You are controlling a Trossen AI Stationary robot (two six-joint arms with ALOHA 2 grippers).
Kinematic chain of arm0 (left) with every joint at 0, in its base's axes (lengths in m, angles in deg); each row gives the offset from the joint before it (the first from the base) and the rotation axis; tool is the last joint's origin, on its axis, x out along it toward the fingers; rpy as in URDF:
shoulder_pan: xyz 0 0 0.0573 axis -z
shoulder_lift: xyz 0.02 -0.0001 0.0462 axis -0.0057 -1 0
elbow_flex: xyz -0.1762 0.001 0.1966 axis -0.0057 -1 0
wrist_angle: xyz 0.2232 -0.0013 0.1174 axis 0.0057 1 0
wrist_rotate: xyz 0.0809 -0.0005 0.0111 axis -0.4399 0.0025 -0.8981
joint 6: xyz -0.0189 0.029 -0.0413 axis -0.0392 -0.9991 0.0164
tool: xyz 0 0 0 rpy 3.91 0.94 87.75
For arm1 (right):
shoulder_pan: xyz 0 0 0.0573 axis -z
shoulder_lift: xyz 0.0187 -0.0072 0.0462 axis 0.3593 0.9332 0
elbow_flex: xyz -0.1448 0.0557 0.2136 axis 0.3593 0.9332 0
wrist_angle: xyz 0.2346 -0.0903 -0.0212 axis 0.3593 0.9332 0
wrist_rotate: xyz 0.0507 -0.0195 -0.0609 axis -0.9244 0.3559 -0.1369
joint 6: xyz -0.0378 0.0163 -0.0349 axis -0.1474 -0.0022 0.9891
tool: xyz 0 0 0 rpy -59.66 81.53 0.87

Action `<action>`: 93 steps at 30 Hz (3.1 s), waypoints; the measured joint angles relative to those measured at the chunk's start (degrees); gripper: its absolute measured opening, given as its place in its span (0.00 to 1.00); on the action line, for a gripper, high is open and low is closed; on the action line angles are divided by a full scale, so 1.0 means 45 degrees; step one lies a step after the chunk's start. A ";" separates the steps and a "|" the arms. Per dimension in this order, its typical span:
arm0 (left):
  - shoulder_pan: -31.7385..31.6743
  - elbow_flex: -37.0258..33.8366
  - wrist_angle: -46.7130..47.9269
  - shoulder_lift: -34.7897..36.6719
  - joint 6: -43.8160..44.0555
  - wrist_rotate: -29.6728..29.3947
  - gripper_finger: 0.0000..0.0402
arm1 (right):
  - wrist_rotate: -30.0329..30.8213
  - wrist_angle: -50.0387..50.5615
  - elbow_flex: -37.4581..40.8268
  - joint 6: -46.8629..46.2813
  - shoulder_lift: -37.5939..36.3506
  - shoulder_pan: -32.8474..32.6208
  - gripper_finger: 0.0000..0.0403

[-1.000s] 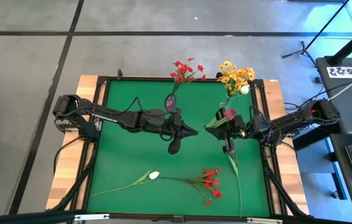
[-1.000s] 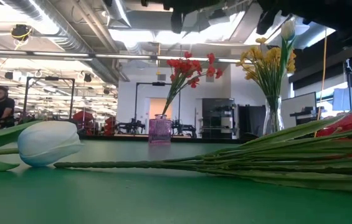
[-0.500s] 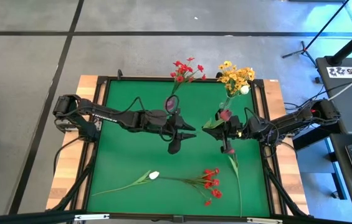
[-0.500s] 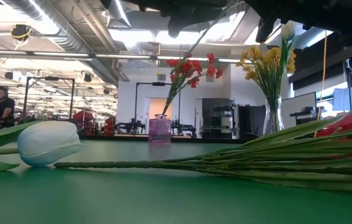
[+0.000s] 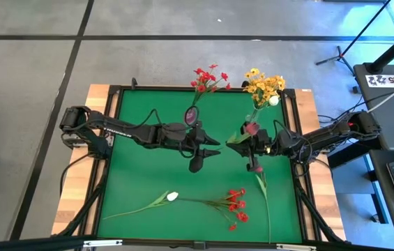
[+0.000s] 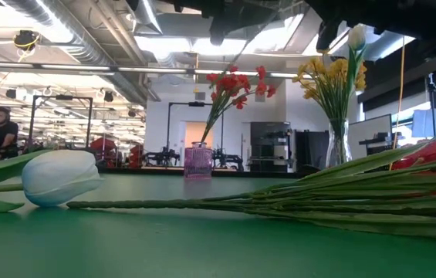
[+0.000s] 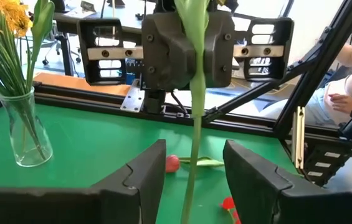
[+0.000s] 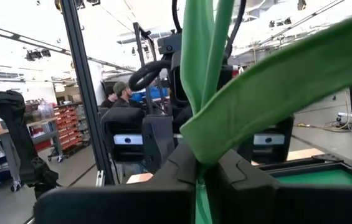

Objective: Sort flowers into vase by color
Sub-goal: Put the top pink flower into the pink vase

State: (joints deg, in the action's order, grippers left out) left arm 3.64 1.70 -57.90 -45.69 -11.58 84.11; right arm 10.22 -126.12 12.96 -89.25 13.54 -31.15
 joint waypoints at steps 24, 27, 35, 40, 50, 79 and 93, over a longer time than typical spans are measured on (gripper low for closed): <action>-0.0019 0.0000 0.1079 -0.0014 0.0233 -0.0379 0.30 | -0.0131 0.2604 -0.1722 -0.0246 0.1466 0.0000 0.02; -0.0015 0.0000 0.1078 -0.0019 0.0233 -0.0376 0.25 | -0.0120 0.2657 -0.1722 -0.0262 0.1466 0.0005 0.02; -0.0010 0.0000 0.1059 -0.0019 0.0233 -0.0366 0.06 | -0.0033 0.2699 -0.1722 -0.0274 0.1461 0.0010 0.03; 0.0000 0.0000 0.1059 -0.0019 0.0257 -0.0527 0.02 | -0.0033 0.2706 -0.1722 -0.0549 0.1461 0.0014 0.03; 0.0000 0.0000 0.0957 0.0116 0.0199 -0.0811 0.01 | -0.0410 0.2743 -0.1722 -0.0573 0.1295 0.0010 0.29; -0.1929 -0.1711 -0.0678 0.2693 -0.1574 -0.1170 0.00 | 0.2454 1.0973 -0.1707 -0.0845 -0.3862 -0.2190 0.67; -0.3740 -0.5581 -0.6567 0.3190 0.0296 0.0567 0.00 | 0.4384 1.1650 -0.1666 -0.0773 -0.3881 -0.2939 0.66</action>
State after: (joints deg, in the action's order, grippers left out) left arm -13.19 -23.42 -87.45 -31.33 -10.25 86.66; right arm 29.95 -73.69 5.47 -92.73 -3.93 -44.37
